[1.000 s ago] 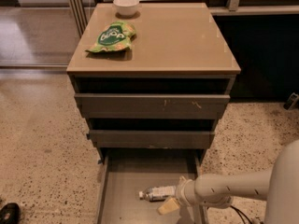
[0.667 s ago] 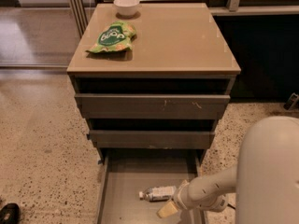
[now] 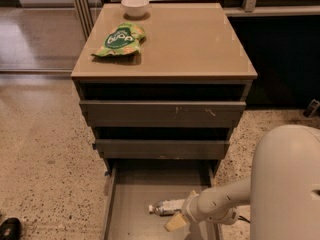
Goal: Pick blue plastic bottle from bottom drawer and place on counter
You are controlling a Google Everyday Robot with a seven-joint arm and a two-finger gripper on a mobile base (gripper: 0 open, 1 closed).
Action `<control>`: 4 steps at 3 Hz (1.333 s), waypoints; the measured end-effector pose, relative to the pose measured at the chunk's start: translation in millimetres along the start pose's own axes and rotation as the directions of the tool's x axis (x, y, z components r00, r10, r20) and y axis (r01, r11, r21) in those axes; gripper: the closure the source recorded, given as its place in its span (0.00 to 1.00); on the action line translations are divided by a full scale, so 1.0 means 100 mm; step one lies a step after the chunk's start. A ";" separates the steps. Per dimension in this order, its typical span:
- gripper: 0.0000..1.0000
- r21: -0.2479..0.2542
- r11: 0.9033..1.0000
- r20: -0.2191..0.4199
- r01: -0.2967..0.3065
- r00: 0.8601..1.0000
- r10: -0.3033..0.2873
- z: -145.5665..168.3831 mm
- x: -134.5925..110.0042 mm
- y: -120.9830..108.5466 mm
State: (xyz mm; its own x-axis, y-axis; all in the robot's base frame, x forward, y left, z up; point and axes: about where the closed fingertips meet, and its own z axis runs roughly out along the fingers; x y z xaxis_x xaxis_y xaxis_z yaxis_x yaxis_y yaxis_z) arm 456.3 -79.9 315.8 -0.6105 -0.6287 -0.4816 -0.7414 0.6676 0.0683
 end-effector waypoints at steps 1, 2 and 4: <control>0.00 -0.106 0.994 0.082 -0.006 0.996 0.014 0.16 -0.02 0.11; 0.00 -0.184 0.981 0.152 -0.053 0.985 0.081 0.27 -0.14 -0.06; 0.00 -0.209 0.978 0.187 -0.013 0.981 0.053 0.38 -0.19 -0.11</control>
Offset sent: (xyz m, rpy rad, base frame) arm 0.0368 0.0202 -0.0236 0.3506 0.0511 0.0098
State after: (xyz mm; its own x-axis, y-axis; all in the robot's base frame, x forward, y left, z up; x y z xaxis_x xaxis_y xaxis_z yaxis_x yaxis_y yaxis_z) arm 486.3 -60.4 291.1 -0.5862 -0.5067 -0.6321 -0.7751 0.5777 0.2558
